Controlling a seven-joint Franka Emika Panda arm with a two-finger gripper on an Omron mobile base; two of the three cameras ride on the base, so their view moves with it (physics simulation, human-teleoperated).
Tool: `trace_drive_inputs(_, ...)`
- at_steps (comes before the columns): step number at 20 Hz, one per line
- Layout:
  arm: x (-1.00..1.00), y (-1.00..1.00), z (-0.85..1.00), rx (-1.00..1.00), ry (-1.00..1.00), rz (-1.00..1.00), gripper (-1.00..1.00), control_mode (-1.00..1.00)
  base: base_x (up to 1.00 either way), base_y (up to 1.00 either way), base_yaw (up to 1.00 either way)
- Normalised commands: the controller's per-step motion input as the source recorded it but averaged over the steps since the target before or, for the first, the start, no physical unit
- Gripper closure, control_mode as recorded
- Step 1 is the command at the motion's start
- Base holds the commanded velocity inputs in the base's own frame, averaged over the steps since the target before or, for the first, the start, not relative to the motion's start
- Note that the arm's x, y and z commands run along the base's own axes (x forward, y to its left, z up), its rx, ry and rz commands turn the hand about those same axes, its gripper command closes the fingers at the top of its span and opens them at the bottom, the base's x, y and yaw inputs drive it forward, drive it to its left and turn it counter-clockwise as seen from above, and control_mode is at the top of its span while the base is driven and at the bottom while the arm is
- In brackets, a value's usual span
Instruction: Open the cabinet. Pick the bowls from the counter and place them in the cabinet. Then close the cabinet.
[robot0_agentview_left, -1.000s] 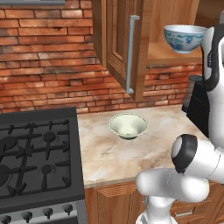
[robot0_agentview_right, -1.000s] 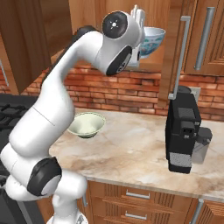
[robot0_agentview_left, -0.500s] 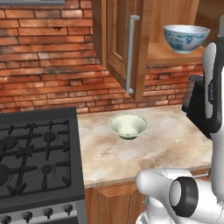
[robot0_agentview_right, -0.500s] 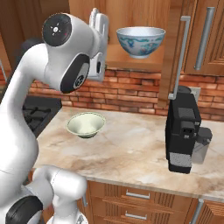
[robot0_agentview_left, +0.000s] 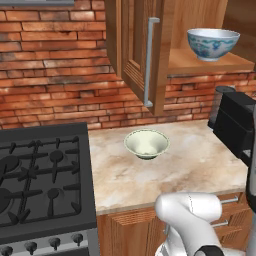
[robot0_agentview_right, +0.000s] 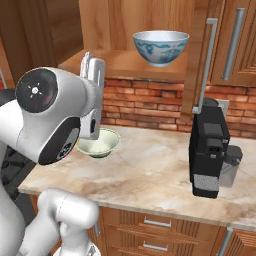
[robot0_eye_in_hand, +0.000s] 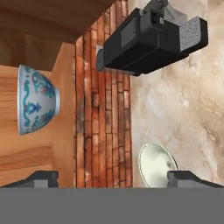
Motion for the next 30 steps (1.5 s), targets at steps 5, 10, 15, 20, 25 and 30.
trace_drive_inputs(5, -0.55, 0.02, -0.46, 0.27, 0.27, 0.31, -1.0, -1.0, 0.0, 0.0, 0.0)
trace_drive_inputs(10, -0.39, 0.4, -0.67, 0.18, 0.02, 0.21, -1.0, -1.0, 0.0, 0.0, 0.0)
trace_drive_inputs(15, -0.21, 0.66, -0.67, 0.06, -0.09, 0.13, -1.0, -1.0, 0.0, 0.0, 0.0)
trace_drive_inputs(20, 0.0, 0.5, -0.39, -0.01, -0.29, 0.01, -1.0, -1.0, 0.0, 0.0, 0.0)
trace_drive_inputs(25, 0.0, 0.31, -0.07, -0.06, -0.3, 0.0, -1.0, -1.0, 0.0, 0.0, 0.0)
trace_drive_inputs(30, 0.29, 0.2, -0.22, 0.0, -0.02, 0.03, -1.0, -1.0, 0.0, 0.0, 0.0)
